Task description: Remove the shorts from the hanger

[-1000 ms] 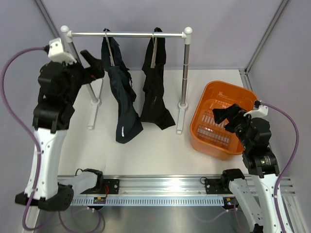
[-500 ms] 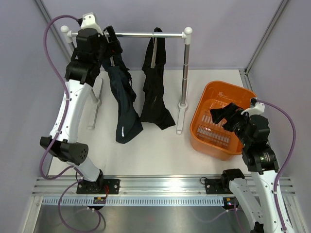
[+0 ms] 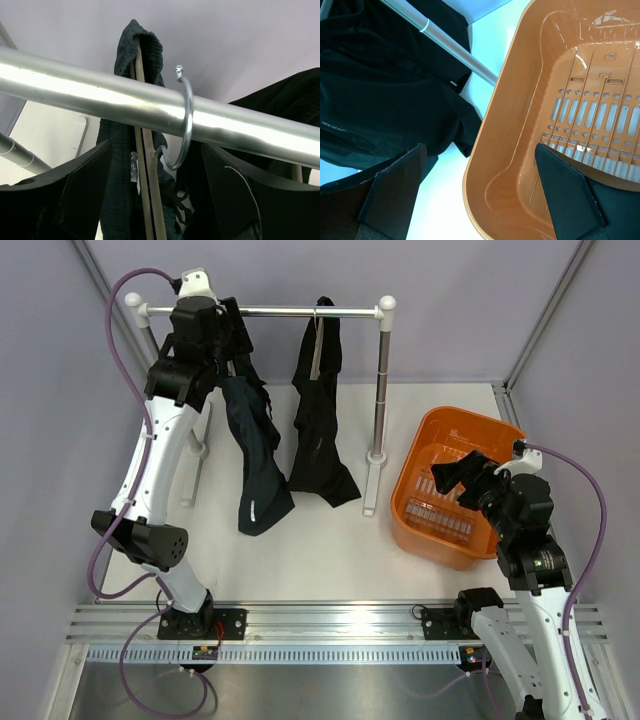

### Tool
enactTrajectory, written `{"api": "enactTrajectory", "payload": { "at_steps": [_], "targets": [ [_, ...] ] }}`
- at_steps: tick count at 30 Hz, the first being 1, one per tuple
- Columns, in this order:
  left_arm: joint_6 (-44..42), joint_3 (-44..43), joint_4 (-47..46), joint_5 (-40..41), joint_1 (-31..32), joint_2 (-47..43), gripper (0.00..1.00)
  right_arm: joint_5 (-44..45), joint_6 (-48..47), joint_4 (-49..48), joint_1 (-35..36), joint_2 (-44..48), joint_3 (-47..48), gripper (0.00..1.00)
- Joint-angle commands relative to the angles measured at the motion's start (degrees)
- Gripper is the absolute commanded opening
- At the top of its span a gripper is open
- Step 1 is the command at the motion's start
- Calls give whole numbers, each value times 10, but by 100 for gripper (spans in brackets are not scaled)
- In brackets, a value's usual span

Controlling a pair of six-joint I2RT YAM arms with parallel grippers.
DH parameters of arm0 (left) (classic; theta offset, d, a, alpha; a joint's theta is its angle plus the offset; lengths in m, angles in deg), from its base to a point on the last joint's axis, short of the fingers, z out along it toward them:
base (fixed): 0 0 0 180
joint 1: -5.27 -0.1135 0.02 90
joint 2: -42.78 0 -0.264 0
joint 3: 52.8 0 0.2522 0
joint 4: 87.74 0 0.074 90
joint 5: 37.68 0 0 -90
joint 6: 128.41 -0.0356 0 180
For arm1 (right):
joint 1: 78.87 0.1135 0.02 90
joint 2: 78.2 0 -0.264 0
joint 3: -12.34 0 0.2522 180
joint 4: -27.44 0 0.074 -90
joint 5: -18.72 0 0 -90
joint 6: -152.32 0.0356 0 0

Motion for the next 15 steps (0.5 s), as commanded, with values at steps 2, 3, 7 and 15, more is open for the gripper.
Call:
{"api": "enactTrajectory", "payload": {
  "at_steps": [2,3,7,15],
  "targets": [
    [-7,-21,-5,13,4,11,72,-12,-9,0,-2,-1,13,99],
    [-6,-22,-4,13,3,13,71,-11,-9,2,-2,-2,14,99],
    [-5,-15,-10,14,4,16,66,-7,-12,5,-2,0,16,99],
    [-16,-29,-7,12,7,23,31,-9,-15,6,-2,0,19,99]
  ]
}}
